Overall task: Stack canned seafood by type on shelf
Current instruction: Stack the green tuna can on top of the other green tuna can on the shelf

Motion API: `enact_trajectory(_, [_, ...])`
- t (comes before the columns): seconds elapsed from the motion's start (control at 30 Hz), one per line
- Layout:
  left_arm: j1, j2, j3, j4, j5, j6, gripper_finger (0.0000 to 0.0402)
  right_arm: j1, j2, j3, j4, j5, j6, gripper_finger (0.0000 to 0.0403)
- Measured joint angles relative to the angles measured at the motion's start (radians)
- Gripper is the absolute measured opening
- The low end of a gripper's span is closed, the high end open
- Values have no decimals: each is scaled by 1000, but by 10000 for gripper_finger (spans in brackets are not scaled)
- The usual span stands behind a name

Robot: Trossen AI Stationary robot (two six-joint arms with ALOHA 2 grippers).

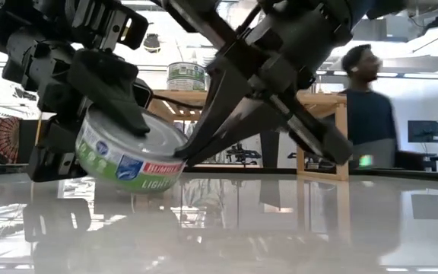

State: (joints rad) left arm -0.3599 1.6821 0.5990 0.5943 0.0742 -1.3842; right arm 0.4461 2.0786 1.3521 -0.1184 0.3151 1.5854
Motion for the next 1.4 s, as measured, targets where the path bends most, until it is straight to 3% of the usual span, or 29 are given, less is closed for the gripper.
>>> enact_trajectory(0.27, [7, -2, 3, 30, 9, 0, 118, 4, -115, 0, -131, -49, -142, 50])
enact_trajectory(0.47, [21, -2, 2, 87, 5, -20, 118, 3, -237, 2, -415, -50, -200, 98])
enact_trajectory(0.6, [23, -2, 10, 164, -52, -42, 118, 26, -304, 2, -634, -45, -304, 122])
enact_trajectory(0.83, [27, -3, 101, 186, -173, -69, 118, 161, -307, -3, -999, -45, -173, 127])
enact_trajectory(1.0, [81, -3, 250, 62, -194, -17, 118, 267, -341, -108, -872, -52, -135, 126])
enact_trajectory(1.23, [205, -2, 538, -295, -159, 108, 118, 362, -503, -416, -482, 37, -43, 126])
enact_trajectory(1.4, [320, -2, 771, -520, -127, 229, 118, 398, -573, -540, -275, 78, -92, 126])
